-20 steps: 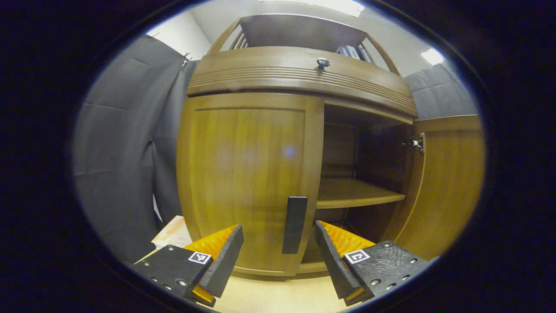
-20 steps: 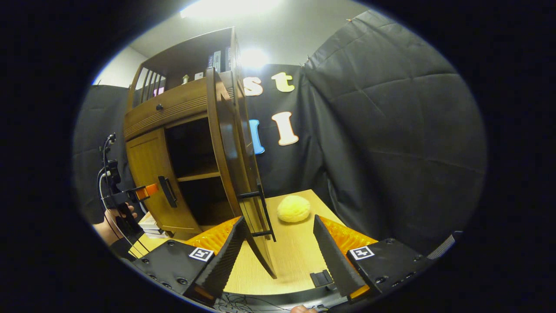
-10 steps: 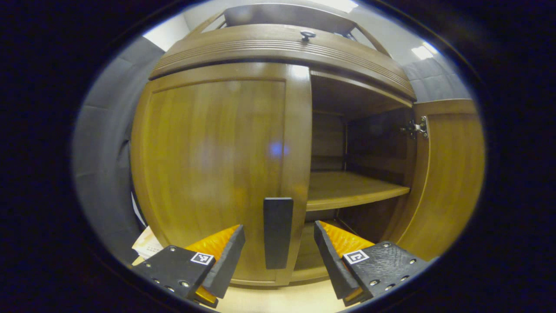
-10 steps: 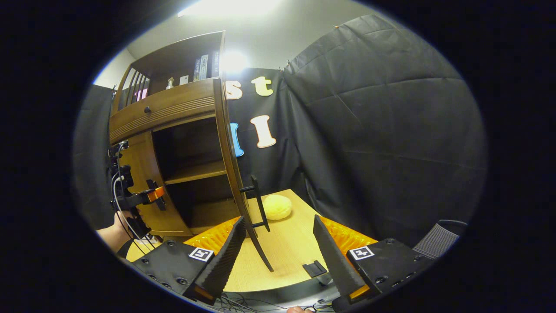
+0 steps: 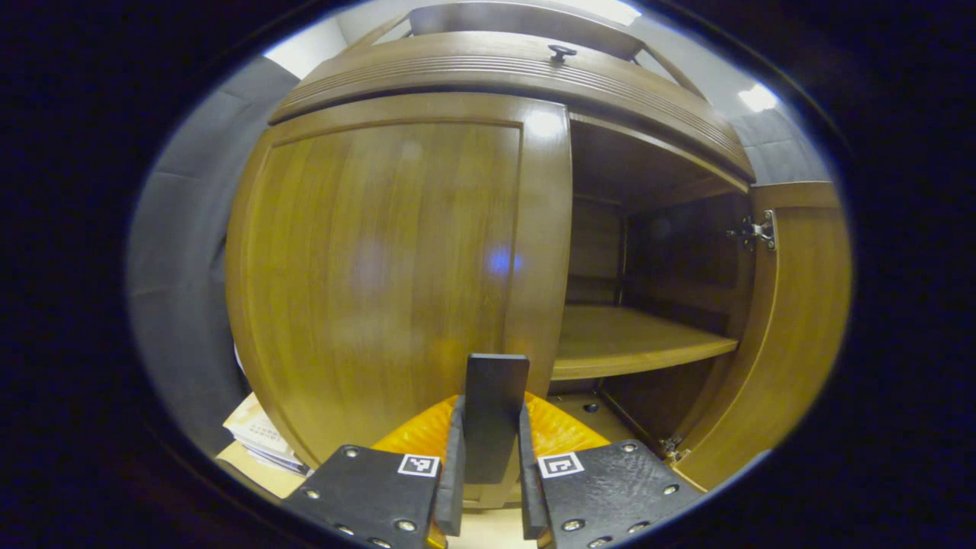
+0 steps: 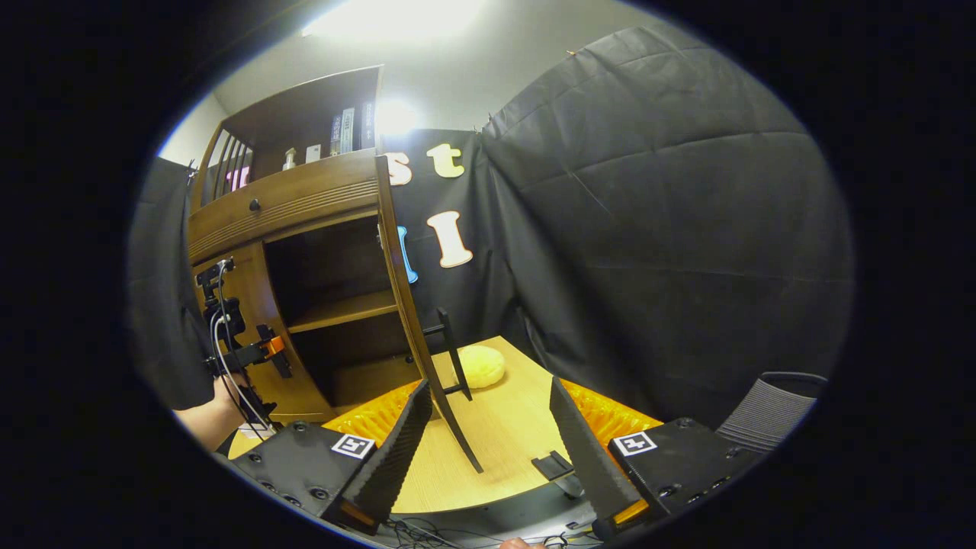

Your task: Open the right door of the double-door shoe cabinet with the right hand, and open the left door with the left hand.

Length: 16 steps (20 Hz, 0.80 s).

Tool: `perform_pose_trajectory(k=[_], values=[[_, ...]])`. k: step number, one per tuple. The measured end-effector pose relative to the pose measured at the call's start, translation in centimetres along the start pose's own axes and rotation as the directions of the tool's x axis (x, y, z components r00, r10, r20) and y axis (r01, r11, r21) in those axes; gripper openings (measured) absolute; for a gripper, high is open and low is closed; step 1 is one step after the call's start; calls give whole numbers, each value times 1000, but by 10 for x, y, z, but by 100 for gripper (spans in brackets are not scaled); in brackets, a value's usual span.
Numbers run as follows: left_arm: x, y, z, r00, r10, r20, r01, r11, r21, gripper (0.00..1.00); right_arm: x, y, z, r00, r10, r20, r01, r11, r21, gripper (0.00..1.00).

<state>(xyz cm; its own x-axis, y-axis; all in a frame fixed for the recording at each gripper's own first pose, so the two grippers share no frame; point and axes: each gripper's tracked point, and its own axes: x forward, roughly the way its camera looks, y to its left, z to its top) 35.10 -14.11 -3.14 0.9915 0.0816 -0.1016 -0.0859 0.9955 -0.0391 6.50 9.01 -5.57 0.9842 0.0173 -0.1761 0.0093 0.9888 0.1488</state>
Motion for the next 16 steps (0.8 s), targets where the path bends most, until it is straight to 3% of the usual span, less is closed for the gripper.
perform_pose_trajectory(k=[2, 3, 7, 16], values=[[1, -1, 0, 1000, 0, -2, 0, 1000, 30, 27, 2, 2, -1, 1000, -4, 14, 4, 1000, -3, 98], [-1, 0, 0, 1000, 1, -1, -1, 1000, 30, 24, 3, 5, 0, 1000, -5, 27, 5, 1000, 3, 92], [-4, -1, -2, 999, -37, 2, 37, 999, 4, 12, 10, 29, 0, 997, 31, 69, -32, 999, 9, 92], [-59, 6, -3, 988, -155, 7, 155, 988, 7, 12, 16, 70, -29, 992, 118, 45, -119, 993, 14, 98]])
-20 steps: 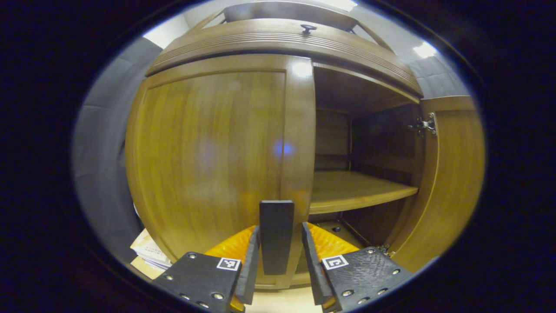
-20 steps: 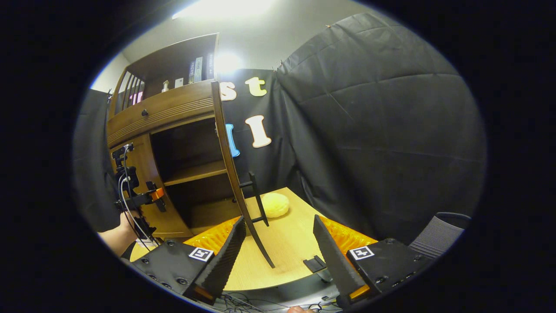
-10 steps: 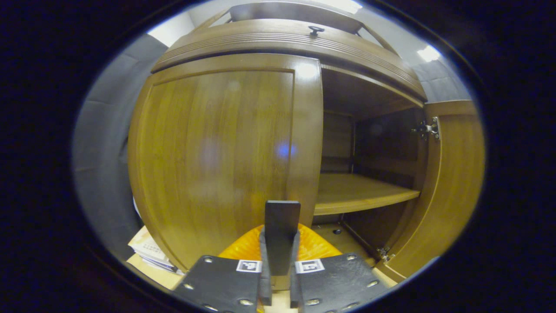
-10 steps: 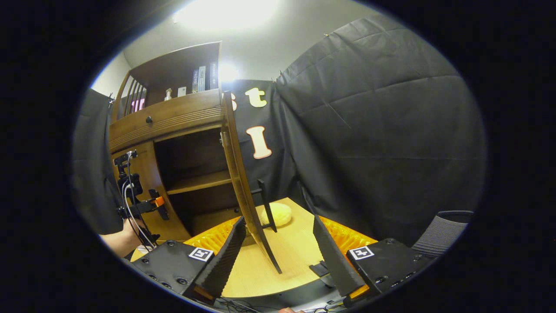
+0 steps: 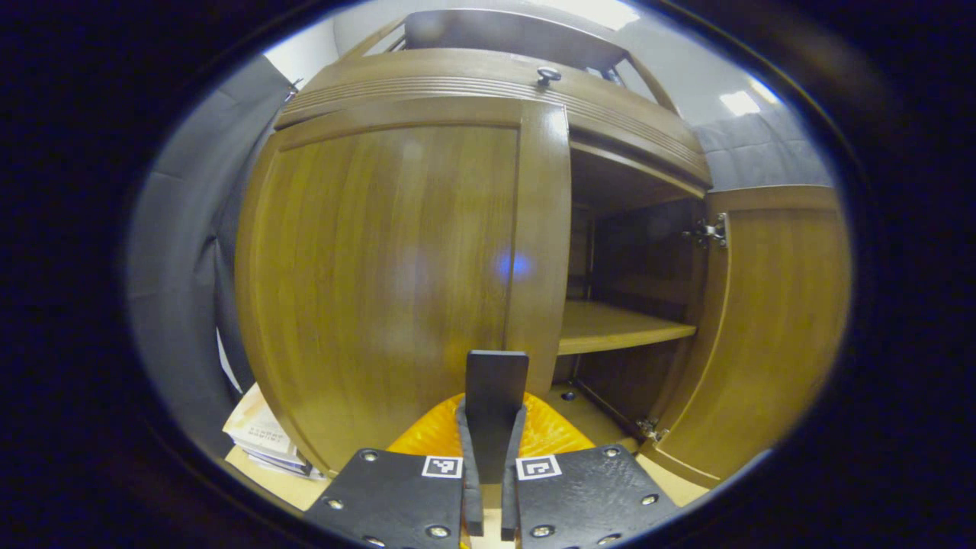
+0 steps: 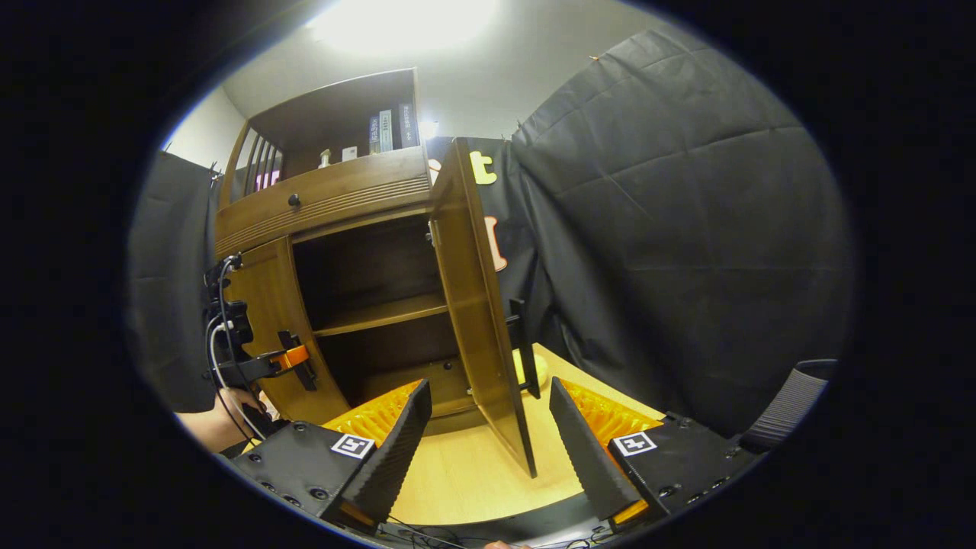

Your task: Open the right door of the double-door shoe cabinet with the right hand, and open the left door with the left hand.

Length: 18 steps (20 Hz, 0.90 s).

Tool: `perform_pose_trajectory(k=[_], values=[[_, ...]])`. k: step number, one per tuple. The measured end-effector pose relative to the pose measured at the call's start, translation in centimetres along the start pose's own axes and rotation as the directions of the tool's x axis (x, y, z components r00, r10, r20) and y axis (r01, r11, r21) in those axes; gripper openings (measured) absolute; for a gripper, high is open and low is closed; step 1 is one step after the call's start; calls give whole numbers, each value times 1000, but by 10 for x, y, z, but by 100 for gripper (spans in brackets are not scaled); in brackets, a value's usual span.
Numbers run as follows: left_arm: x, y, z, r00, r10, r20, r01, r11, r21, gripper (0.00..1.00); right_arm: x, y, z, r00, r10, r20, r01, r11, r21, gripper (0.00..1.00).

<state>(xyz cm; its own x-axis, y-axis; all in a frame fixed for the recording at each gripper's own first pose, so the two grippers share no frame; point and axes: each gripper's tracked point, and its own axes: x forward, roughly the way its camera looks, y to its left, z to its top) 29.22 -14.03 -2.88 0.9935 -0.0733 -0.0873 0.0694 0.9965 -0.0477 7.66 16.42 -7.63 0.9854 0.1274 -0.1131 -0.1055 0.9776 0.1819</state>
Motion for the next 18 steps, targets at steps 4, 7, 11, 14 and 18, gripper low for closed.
perform_pose_trajectory(k=[4, 7, 11, 14, 18], values=[[-35, 4, 1, 999, -47, 12, 47, 999, 4, 11, 8, 15, -11, 999, 39, -14, -39, 999, 10, 98], [-60, 12, 1, 998, -58, 24, 58, 998, 5, 11, 18, 31, -15, 997, 77, -22, -76, 997, 3, 98], [-91, 27, -2, 997, -62, 36, 62, 998, 6, 12, 28, 53, -19, 991, 131, -31, -132, 991, -13, 98], [-111, 38, -1, 997, -66, 40, 65, 998, 19, 12, 34, 71, -21, 984, 170, -45, -172, 985, -20, 98], [-133, 53, -1, 997, -58, 46, 58, 998, 14, 12, 43, 98, -25, 971, 226, -77, -230, 972, -38, 98]])
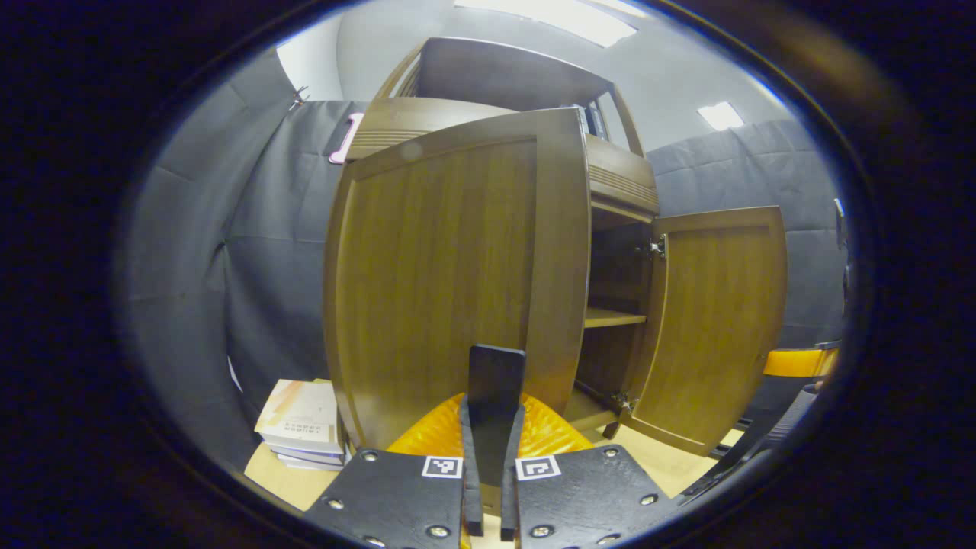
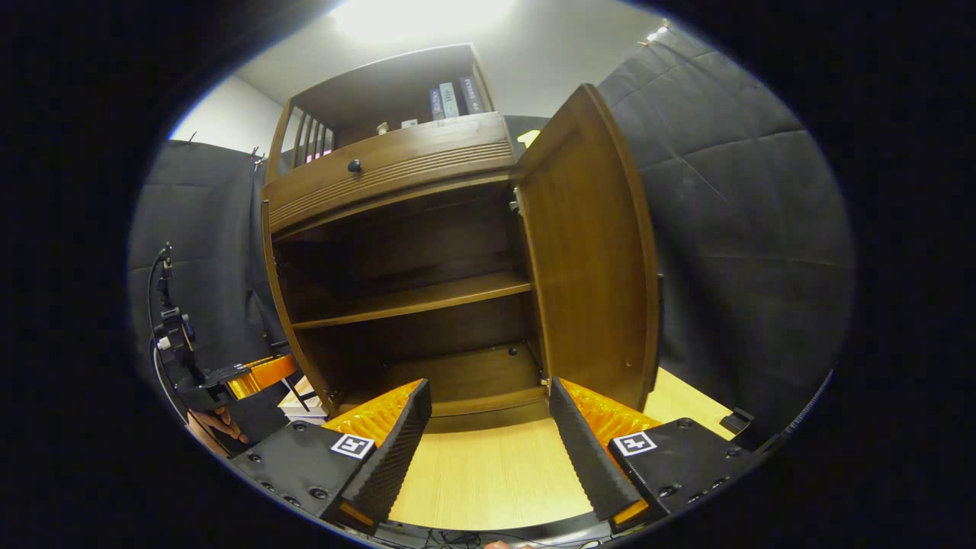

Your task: Open the right door of the double-door shoe cabinet with the right hand, and open the left door with the left hand.

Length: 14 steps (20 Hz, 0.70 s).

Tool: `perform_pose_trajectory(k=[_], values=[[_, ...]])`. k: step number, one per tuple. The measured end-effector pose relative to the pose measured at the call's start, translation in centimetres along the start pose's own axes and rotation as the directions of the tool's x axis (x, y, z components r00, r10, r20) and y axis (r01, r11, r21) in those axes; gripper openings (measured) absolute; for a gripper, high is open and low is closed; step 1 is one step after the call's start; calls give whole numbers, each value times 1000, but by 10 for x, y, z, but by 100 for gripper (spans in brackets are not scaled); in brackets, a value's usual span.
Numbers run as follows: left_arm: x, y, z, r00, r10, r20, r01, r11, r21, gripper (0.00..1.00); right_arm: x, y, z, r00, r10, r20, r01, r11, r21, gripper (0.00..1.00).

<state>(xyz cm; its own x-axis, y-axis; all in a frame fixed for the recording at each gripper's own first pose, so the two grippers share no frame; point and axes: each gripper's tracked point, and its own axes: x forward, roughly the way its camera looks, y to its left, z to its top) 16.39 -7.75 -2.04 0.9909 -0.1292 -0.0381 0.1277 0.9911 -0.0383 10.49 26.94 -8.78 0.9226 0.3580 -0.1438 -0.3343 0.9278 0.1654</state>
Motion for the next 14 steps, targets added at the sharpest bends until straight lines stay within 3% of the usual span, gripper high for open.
perform_pose_trajectory(k=[14], values=[[-71, 75, 5, 992, 123, 10, -123, 992, -32, 11, 24, 66, -23, 983, 161, -82, -163, 987, -13, 93]])
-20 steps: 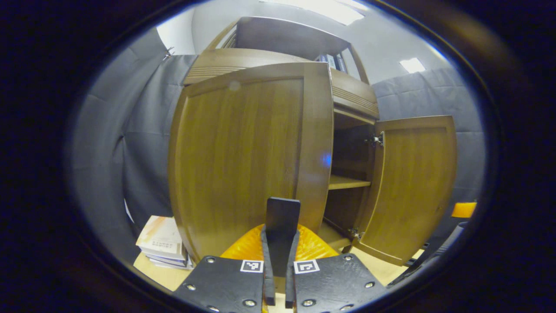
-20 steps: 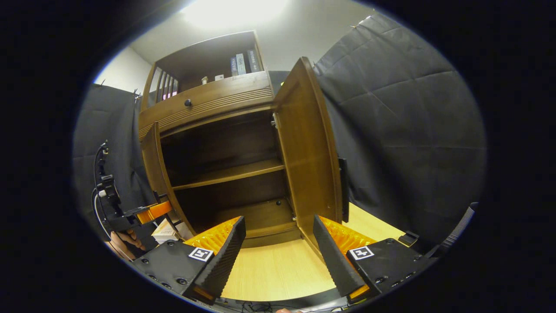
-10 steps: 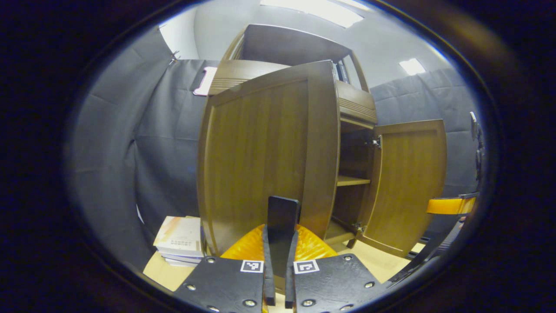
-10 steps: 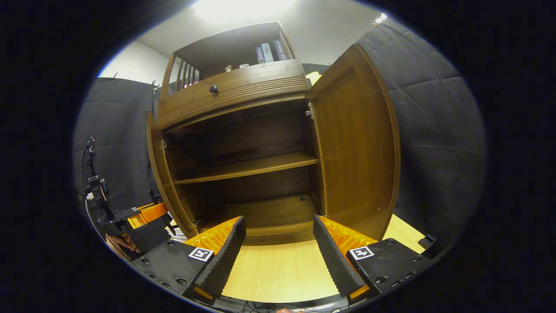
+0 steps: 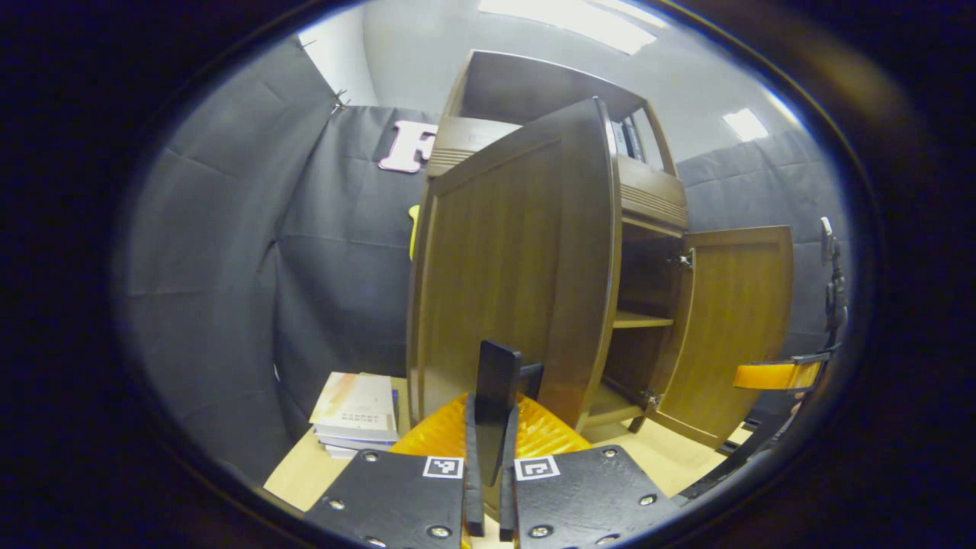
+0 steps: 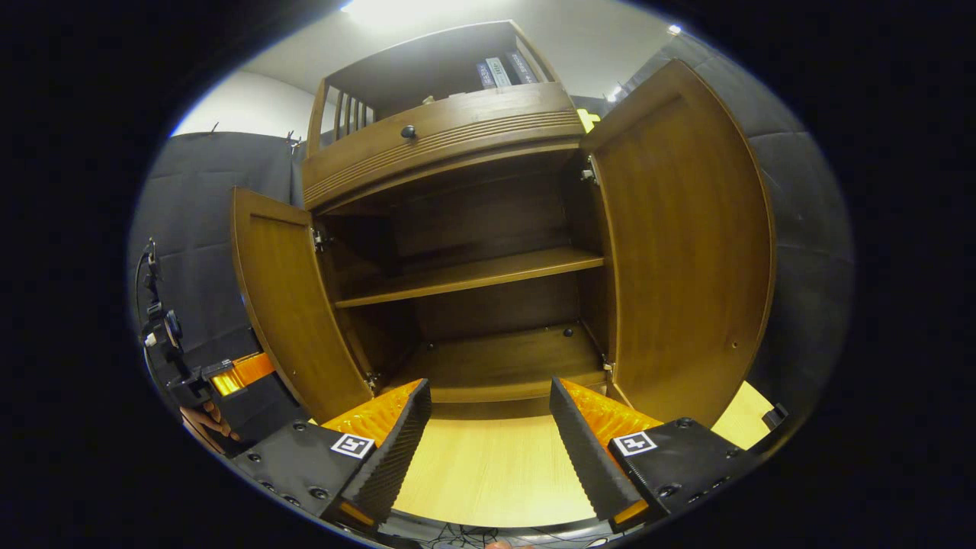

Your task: Open the right door of the double-door shoe cabinet with the right hand, and open the left door with the left hand.

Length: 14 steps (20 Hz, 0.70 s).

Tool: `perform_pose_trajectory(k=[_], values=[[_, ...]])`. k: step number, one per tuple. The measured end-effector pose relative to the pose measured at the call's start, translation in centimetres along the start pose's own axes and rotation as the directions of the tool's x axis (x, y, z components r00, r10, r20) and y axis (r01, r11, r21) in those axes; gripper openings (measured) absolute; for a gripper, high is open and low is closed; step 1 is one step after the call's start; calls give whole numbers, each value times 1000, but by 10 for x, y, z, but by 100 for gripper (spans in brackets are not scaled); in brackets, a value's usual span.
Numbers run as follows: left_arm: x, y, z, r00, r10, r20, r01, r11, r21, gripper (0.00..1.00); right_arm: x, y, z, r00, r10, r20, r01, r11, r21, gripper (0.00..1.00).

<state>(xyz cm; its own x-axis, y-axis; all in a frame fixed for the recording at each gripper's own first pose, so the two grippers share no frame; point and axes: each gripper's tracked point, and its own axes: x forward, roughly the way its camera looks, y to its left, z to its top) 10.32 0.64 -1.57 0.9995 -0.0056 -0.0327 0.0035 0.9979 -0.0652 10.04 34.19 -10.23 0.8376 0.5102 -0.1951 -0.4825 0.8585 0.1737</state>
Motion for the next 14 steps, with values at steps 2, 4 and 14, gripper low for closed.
perform_pose_trajectory(k=[2, 4, 14], values=[[-4, 10, 1, 1000, -9, -1, 9, 1000, 1, 10, 3, 5, -2, 1000, 13, -9, -13, 1000, -11, 92], [-9, 21, 0, 1000, -19, -2, 19, 1000, -4, 9, 7, 12, -5, 999, 27, -22, -27, 1000, -10, 92], [-15, 110, 14, 1000, 12, -2, -12, 1000, 24, 10, 21, -6, 10, 1000, -18, 13, 19, 999, -38, 98]])
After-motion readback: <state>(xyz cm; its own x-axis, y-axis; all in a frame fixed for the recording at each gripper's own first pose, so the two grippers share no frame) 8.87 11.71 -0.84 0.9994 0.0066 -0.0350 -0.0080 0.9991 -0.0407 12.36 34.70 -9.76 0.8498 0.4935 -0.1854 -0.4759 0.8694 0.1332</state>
